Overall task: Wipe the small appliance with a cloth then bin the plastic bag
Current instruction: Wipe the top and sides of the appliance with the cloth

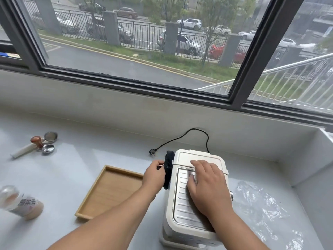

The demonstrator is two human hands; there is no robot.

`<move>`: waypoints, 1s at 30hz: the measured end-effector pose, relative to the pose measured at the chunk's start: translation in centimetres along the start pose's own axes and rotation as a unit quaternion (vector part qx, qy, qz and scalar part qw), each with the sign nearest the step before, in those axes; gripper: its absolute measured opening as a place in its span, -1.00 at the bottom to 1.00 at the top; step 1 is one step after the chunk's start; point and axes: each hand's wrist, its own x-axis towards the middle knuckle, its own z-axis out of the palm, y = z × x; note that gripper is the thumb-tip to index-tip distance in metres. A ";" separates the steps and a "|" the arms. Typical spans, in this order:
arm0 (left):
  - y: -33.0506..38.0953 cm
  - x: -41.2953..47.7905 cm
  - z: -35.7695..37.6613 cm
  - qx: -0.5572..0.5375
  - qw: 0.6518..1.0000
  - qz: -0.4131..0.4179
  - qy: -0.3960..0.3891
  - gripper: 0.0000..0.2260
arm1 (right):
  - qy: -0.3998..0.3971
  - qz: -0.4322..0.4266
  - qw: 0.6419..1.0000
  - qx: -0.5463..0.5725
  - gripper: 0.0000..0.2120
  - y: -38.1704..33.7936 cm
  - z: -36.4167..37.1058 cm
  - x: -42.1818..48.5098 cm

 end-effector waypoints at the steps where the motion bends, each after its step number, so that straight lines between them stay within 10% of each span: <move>1: -1.4 0.6 0.0 0.031 0.999 -0.018 -0.020 -0.83 | 0.004 0.000 1.000 -0.002 -0.58 0.0 0.1 0.0; 19: -14.7 -0.9 -0.8 0.266 0.944 -0.126 -0.147 -0.88 | 0.053 0.033 0.997 -0.033 -0.70 -0.6 -0.1 -0.8; 25: -16.8 -6.8 -0.3 0.170 0.959 -0.191 -0.125 -0.95 | 0.200 0.362 0.898 0.148 -0.77 3.2 -1.6 -10.3; 30: -15.7 -11.1 3.8 0.122 0.954 -0.216 -0.169 -0.79 | -0.129 0.441 0.878 0.137 -0.79 1.5 3.2 -20.5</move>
